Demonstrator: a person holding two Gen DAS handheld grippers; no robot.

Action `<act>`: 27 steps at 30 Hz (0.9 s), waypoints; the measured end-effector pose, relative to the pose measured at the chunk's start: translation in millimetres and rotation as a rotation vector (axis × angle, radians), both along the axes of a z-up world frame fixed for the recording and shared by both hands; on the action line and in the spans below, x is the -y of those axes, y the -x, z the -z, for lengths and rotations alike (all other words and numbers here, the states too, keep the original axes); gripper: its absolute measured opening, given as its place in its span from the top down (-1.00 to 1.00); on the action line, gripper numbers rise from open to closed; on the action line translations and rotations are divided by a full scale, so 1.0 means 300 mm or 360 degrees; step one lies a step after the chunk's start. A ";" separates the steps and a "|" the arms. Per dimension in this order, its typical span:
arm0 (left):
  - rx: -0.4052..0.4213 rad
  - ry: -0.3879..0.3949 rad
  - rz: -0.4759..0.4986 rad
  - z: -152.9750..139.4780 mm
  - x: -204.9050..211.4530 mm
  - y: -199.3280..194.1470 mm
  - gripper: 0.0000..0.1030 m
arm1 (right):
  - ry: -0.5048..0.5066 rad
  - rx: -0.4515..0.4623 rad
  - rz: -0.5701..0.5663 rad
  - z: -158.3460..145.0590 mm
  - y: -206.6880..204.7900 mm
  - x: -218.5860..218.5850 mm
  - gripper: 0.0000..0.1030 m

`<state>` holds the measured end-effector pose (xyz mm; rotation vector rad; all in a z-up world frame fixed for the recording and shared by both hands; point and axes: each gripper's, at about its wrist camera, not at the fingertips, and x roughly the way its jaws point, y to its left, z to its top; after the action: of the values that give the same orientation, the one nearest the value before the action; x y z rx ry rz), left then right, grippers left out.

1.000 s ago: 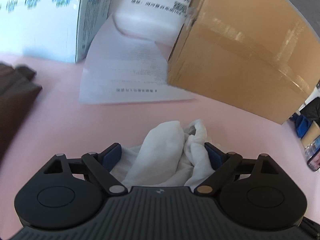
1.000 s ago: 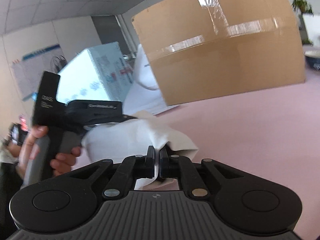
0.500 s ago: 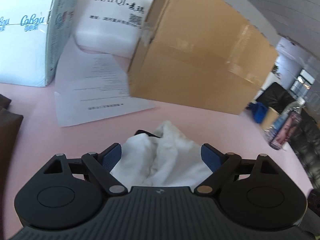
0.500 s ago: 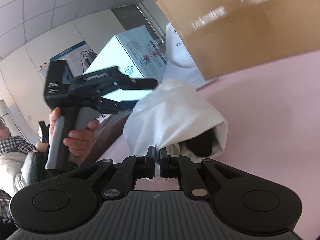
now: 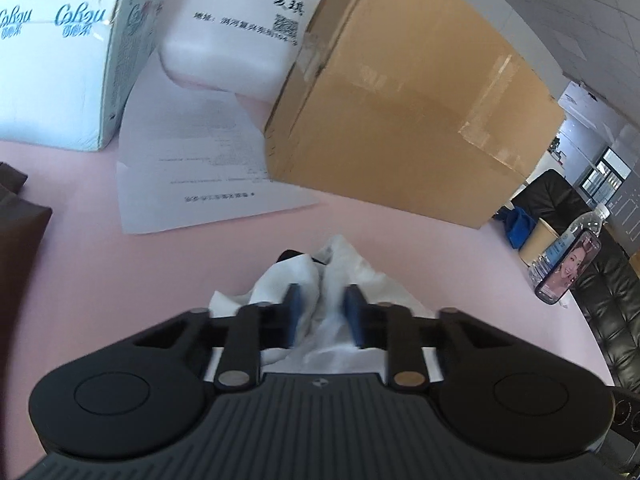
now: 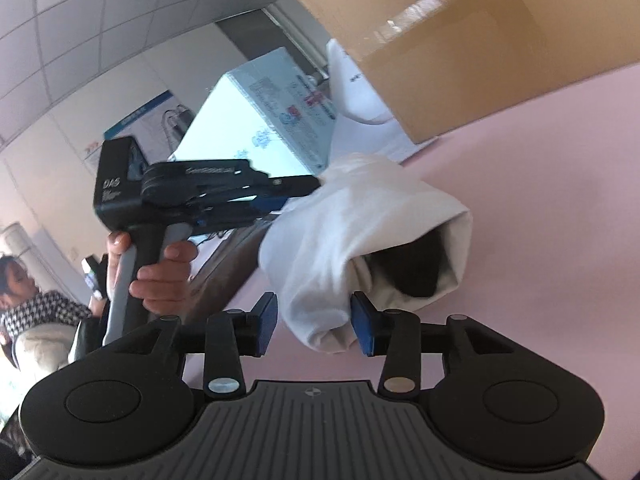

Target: Fold clothes

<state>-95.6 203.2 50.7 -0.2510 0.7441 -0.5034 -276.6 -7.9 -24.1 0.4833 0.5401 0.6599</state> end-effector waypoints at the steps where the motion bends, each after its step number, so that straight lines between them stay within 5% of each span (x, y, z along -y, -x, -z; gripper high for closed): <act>1: 0.0023 -0.0022 -0.0021 -0.004 0.008 0.004 0.88 | 0.0012 0.0020 -0.0002 -0.002 0.001 -0.009 0.63; 4: 0.0085 -0.0062 -0.0082 -0.017 0.024 0.011 0.90 | 0.0008 0.0071 -0.0014 -0.009 0.005 -0.024 0.82; 12: 0.0342 -0.0263 -0.0299 -0.053 0.080 -0.009 1.00 | 0.0018 0.0109 -0.0054 -0.018 0.014 -0.099 0.87; 20: 0.0210 -0.0341 -0.0347 -0.003 0.060 -0.093 0.98 | 0.0064 -0.0159 -0.0016 0.036 -0.057 -0.138 0.88; 23: 0.0209 -0.0310 -0.0253 -0.022 0.050 -0.068 0.53 | 0.0030 -0.0219 0.0001 0.048 -0.072 -0.126 0.88; 24: 0.0218 -0.0325 -0.0241 -0.022 0.050 -0.060 0.00 | 0.0035 -0.0215 0.0005 0.047 -0.069 -0.126 0.82; 25: 0.0230 -0.0339 -0.0242 -0.020 0.049 -0.054 -0.49 | 0.0039 -0.0202 0.0014 0.042 -0.060 -0.121 0.62; 26: 0.0271 -0.0370 -0.0263 -0.015 0.047 -0.041 -0.62 | 0.0042 -0.0186 0.0024 0.036 -0.049 -0.116 0.10; 27: 0.0304 -0.0397 -0.0295 -0.012 0.044 -0.033 -0.63 | 0.0042 -0.0182 0.0026 0.034 -0.045 -0.115 -0.16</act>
<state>-85.7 190.0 54.2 -0.0371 0.5834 -0.2512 -263.1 26.5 -34.4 0.5020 0.6511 0.6112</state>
